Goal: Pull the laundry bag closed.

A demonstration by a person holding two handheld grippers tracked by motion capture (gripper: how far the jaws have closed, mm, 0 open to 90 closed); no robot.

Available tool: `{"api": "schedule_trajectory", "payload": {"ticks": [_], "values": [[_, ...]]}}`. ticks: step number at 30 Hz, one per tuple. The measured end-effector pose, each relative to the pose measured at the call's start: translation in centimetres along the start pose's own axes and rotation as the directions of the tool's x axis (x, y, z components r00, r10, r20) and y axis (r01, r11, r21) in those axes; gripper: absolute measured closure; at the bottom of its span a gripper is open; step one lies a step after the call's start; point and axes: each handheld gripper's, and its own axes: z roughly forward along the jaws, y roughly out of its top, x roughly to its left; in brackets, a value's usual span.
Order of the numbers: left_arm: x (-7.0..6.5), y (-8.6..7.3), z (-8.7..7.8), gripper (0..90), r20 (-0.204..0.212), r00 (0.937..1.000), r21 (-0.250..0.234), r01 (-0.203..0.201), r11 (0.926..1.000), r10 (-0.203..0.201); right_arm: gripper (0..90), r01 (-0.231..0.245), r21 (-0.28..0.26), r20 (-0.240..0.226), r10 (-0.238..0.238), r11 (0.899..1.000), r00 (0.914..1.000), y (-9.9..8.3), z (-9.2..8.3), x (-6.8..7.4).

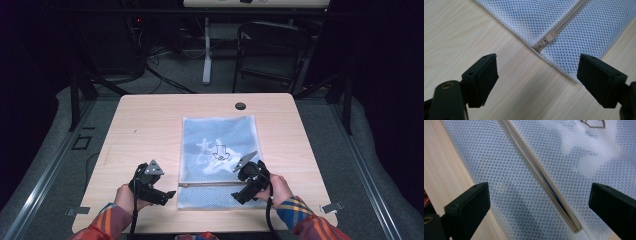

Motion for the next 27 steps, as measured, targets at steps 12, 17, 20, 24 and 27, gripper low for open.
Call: {"api": "schedule_trajectory", "payload": {"ticks": [12, 17, 20, 24, 27], "values": [[-0.6, 0.1, 0.7, 37.6, 0.072, 0.9962, 0.009, -0.05, 0.9987, 0.049, 11.7, 0.077, -0.005, -0.04, -0.077, 0.997, 0.9962, 3.3, 2.2, 1.6], [-0.8, 0.1, 1.0, 45.8, 0.102, 0.9924, 0.021, -0.071, 0.9972, 0.069, 13.8, 0.08, -0.029, -0.044, -0.081, 0.996, 0.9957, 3.9, 2.6, 1.8], [-0.8, 0.1, 1.3, 50.5, 0.127, 0.9895, 0.028, -0.073, 0.9969, 0.069, 15.8, 0.089, -0.039, -0.048, -0.091, 0.995, 0.9946, 4.4, 2.8, 1.9], [-0.8, 0.1, 1.6, 57.2, 0.136, 0.9884, 0.033, -0.073, 0.9968, 0.068, 22.1, 0.102, -0.064, -0.052, -0.105, 0.993, 0.9931, 5.4, 3.2, 2.5], [-0.8, 0.1, 1.8, 59.4, 0.147, 0.9867, 0.04, -0.076, 0.9963, 0.07, 24.8, 0.104, -0.079, -0.053, -0.109, 0.991, 0.9926, 5.7, 3.5, 2.8]]}}
